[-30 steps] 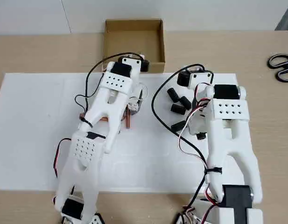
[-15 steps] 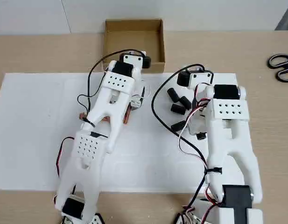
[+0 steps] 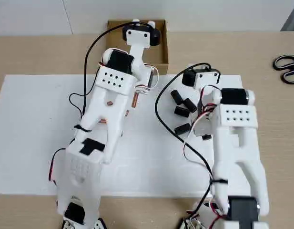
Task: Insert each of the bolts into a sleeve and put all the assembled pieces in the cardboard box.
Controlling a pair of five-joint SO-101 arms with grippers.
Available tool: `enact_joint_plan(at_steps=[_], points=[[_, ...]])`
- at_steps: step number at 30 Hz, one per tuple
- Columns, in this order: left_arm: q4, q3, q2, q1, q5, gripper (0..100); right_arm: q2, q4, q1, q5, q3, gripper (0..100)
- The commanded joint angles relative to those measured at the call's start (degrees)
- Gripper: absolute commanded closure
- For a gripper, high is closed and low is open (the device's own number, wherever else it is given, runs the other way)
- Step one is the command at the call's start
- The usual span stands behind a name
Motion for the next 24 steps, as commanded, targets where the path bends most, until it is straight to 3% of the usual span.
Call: enact_joint_plan(at_steps=[1, 9, 18, 24], points=[[0.6, 2.2, -10.9, 1.7, 0.0, 99, -8.4, -0.3, -1.4, -0.3, -0.9, 99.5], [0.6, 8.0, -28.6, 2.3, -0.1, 99, -29.8, -0.2, -12.3, -0.6, -0.4, 99.5], [-1.6, 13.0, -44.7, 2.1, 2.6, 99, -46.1, -0.4, -13.1, -1.0, 1.1, 99.5], [-4.0, 13.1, -49.1, 2.5, 7.4, 99, -57.9, -7.3, -13.2, -13.6, 17.4, 99.1]])
